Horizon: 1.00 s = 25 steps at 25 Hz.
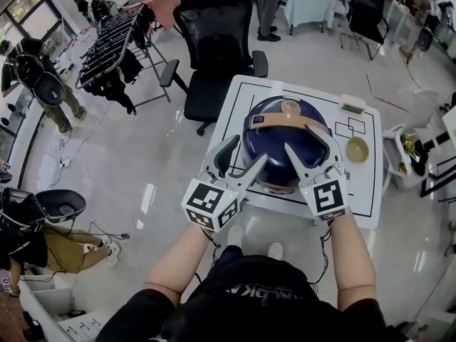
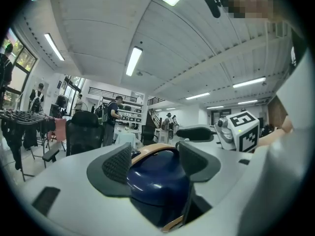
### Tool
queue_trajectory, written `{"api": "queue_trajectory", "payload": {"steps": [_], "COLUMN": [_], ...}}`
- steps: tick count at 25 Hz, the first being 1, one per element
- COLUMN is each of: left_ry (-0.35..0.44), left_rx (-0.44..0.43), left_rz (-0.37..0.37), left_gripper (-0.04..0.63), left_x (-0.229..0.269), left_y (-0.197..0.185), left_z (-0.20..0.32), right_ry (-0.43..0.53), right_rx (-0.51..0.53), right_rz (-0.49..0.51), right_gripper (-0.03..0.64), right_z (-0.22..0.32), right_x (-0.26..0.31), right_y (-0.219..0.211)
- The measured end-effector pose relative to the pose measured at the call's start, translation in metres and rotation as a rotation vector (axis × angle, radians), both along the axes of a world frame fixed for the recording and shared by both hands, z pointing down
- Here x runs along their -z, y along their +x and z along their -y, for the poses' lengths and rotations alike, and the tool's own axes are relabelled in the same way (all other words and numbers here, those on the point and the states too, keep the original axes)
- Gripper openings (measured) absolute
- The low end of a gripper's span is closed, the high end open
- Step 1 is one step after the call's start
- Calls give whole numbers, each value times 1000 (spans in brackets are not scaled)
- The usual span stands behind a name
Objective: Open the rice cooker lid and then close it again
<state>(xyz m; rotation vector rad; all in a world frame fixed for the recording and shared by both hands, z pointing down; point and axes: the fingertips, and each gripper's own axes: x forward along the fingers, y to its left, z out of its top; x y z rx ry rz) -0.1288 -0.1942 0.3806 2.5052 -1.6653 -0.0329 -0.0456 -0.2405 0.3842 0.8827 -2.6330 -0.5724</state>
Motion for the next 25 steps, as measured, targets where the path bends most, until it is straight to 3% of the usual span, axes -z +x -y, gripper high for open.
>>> {"api": "queue_trajectory", "payload": {"steps": [13, 20, 25], "left_ry": [-27, -33, -31], "left_rx": [-165, -242, -279], "left_rz": [-3, 1, 25], "left_gripper": [287, 272, 206], "left_x": [-13, -16, -18], "left_y": [-29, -32, -33], "left_z": [55, 82, 92], "right_ry": [188, 216, 237], "right_rx": [-152, -206, -229], "right_rz": [-420, -550, -596], "right_gripper": [204, 204, 204], "right_z": [41, 55, 62], "right_x": [-37, -42, -45], "right_y": [-28, -32, -34]}}
